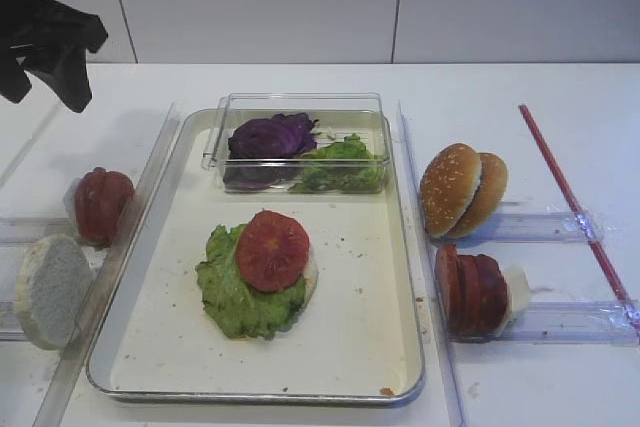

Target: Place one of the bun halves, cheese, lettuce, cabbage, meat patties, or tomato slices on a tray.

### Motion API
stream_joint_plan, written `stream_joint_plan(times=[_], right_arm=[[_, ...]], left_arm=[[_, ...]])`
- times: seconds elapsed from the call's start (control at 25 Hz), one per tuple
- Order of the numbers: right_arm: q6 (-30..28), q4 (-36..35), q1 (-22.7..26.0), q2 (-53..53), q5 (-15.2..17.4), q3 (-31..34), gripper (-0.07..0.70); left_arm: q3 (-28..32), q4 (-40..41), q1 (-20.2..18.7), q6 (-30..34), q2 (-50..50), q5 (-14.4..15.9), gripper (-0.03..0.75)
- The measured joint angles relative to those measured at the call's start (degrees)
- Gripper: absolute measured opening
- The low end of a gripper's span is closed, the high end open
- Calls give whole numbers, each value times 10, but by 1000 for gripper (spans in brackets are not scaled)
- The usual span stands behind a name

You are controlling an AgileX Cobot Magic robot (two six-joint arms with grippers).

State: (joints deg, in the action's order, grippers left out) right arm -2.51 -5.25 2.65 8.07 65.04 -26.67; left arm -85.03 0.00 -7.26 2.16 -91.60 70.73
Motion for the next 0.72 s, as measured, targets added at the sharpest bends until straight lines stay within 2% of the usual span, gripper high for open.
stream_joint_plan(times=[0.2, 0.72], right_arm=[[0, 0, 0, 0, 0, 0, 549], [-1, 0, 0, 0, 0, 0, 549]], left_arm=[[23, 0, 0, -1, 60, 0, 421], [189, 24, 0, -1, 284, 7, 420]])
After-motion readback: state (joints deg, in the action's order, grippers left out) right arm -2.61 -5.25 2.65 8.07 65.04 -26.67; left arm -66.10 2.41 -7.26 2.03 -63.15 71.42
